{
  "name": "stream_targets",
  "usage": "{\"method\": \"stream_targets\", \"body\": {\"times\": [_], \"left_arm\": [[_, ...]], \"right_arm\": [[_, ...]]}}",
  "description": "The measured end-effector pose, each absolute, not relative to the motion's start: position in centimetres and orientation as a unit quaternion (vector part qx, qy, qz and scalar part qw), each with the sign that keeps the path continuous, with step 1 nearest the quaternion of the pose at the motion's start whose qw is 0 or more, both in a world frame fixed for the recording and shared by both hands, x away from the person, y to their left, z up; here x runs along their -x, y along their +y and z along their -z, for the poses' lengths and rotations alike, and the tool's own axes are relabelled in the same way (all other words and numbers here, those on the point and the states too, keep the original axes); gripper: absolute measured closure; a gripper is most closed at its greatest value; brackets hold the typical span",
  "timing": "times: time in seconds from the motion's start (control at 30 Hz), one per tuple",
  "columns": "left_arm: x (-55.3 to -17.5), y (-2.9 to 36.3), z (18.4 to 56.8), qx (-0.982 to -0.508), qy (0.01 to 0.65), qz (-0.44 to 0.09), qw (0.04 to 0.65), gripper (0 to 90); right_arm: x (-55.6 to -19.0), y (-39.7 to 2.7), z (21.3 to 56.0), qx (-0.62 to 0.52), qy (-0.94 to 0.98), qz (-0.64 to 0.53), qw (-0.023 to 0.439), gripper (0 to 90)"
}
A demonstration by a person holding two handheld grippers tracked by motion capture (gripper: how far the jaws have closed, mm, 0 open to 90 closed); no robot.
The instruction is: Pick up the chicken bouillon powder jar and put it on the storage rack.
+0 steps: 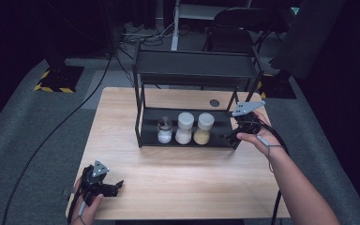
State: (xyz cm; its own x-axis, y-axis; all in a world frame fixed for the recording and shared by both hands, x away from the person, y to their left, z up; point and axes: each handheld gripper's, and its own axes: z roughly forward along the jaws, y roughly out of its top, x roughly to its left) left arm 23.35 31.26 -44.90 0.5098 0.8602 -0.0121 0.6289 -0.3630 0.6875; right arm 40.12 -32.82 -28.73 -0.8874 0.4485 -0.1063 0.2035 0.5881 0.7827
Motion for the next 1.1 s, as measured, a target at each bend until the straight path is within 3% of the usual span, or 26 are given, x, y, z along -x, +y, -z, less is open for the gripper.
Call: {"method": "stream_targets", "body": {"times": [0.53, 1.1], "left_arm": [[-23.3, 31.3, 44.9, -0.806, 0.462, -0.178, 0.324, 0.3], [-23.3, 31.3, 44.9, -0.806, 0.462, -0.178, 0.324, 0.3]], "right_arm": [[-37.6, -33.9, 28.4, -0.173, 0.878, -0.421, 0.151, 6.6], [-35.6, -35.3, 30.6, -0.189, 0.871, -0.428, 0.150, 3.7]]}}
